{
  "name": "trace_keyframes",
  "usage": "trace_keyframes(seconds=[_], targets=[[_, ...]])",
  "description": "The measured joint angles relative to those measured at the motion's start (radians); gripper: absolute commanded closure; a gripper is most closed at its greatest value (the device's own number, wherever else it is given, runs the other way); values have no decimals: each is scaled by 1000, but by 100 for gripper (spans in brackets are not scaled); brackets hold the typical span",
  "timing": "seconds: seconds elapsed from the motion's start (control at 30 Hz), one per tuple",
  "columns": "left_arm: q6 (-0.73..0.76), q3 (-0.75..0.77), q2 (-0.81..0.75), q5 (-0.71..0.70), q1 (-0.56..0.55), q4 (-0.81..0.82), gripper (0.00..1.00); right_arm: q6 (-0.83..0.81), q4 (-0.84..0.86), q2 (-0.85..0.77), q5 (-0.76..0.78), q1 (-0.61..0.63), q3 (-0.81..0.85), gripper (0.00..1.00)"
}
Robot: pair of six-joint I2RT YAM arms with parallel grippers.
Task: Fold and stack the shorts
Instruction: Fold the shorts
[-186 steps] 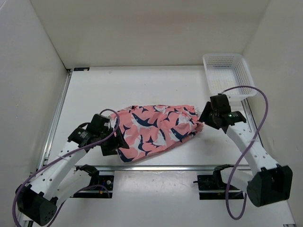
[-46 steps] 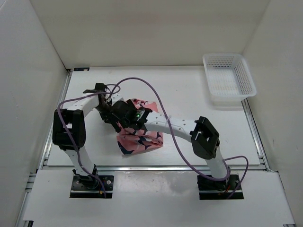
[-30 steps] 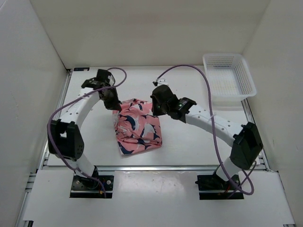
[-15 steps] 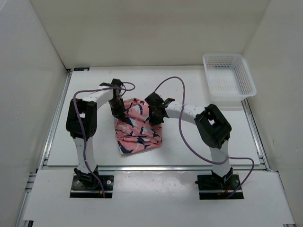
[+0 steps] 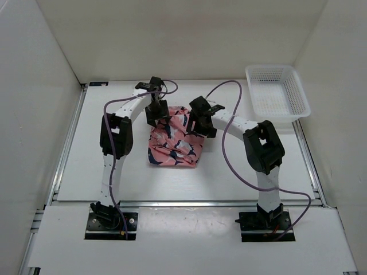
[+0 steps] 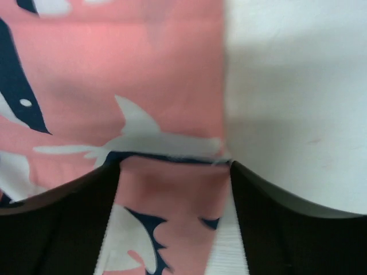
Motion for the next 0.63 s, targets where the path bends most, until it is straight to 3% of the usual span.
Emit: trace_keyframes(seconds=[0.03,0.07,0.1,0.3,0.47,0.63], targets=[[10,3,-10,-3,0,-7,17,-16,-1,-10,20,-7,5,0],[8,4,-26,-5,1,-14,4,-31,-3,-23,41,-11,7,0],[13,4,-43,-5,1,-18,1,-46,-9,-43,61,-12,8,0],[16,-47,-275,-18,2,-19,1,-86,-44,-282,168,11,-9,0],[37,-223,-680,-45,8,11,1,-86,-108,-624,311,13,-135,0],[51,-458,-1106,-76,49,47,1,-61,-198,-866,410,-5,-329,0]])
